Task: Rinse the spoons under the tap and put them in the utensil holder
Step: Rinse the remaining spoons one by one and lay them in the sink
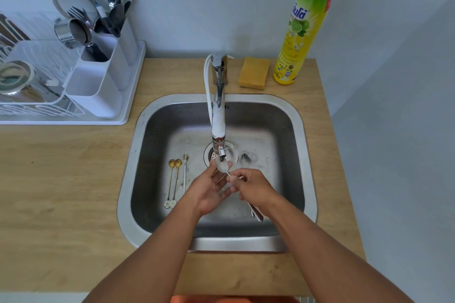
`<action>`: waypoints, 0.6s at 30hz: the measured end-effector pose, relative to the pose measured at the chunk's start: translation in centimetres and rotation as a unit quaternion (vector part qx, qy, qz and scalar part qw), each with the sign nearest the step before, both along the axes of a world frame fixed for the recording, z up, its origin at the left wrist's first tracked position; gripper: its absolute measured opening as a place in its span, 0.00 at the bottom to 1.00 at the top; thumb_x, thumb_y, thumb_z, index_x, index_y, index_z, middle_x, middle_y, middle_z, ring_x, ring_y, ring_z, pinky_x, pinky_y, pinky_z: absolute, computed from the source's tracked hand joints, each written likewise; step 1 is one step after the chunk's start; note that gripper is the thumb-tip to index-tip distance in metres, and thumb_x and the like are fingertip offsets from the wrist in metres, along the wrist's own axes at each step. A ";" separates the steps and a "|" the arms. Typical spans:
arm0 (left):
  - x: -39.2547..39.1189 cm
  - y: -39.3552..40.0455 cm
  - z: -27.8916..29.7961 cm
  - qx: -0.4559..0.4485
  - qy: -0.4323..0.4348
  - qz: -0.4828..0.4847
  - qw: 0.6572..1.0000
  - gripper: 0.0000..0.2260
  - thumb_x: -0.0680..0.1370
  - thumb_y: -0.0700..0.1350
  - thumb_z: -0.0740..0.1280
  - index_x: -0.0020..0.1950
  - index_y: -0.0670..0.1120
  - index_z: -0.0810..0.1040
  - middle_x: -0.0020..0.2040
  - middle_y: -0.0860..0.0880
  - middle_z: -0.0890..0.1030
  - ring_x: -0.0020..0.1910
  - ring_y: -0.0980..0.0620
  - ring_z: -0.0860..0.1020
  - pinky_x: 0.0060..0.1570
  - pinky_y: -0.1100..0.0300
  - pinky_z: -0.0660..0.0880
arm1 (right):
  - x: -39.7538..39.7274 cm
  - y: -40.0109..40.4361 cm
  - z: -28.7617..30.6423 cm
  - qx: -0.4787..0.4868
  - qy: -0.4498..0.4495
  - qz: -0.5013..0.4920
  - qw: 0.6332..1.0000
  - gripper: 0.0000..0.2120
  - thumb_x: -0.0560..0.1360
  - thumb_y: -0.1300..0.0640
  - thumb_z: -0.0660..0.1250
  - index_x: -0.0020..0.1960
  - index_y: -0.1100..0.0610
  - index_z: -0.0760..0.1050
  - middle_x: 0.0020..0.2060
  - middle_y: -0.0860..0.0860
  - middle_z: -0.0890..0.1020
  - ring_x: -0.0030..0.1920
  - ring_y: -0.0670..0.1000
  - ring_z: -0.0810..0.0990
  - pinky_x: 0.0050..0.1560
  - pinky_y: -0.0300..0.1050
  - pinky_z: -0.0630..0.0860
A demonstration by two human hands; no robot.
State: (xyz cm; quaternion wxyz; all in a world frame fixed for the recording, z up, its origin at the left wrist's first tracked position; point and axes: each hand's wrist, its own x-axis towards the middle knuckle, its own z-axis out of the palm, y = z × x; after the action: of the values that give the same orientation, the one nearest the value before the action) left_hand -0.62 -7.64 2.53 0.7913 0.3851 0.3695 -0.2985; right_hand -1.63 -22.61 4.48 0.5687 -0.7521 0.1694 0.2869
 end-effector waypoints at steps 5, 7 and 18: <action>-0.1 0.3 0.2 -0.016 0.007 -0.010 1.000 0.13 0.83 0.58 0.65 0.53 0.54 0.86 0.42 0.56 0.83 0.43 0.55 0.79 0.44 0.53 0.78 | -0.6 0.3 0.5 0.018 -0.016 0.017 1.000 0.07 0.82 0.58 0.67 0.50 0.57 0.83 0.37 0.55 0.84 0.35 0.50 0.77 0.38 0.44 0.75; 0.4 0.2 0.5 0.027 -0.005 -0.031 0.999 0.11 0.82 0.58 0.67 0.52 0.54 0.85 0.39 0.56 0.82 0.43 0.53 0.78 0.46 0.53 0.78 | -0.7 0.2 0.6 0.018 -0.030 0.011 0.999 0.07 0.82 0.57 0.67 0.48 0.56 0.83 0.37 0.54 0.84 0.37 0.52 0.77 0.40 0.48 0.77; 0.3 -0.2 0.7 0.133 -0.071 -0.089 0.985 0.21 0.69 0.60 0.79 0.55 0.48 0.87 0.50 0.50 0.86 0.52 0.49 0.82 0.61 0.44 0.79 | -0.9 -0.3 0.3 -0.089 -0.076 0.030 0.993 0.08 0.81 0.48 0.67 0.45 0.47 0.81 0.36 0.46 0.86 0.35 0.44 0.80 0.46 0.49 0.81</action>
State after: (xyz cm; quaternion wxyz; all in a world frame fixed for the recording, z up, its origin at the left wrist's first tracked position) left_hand -0.28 -7.82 3.22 0.7275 0.5383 0.3130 -0.2882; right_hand -2.50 -22.90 4.80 0.5014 -0.8244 0.1275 0.2294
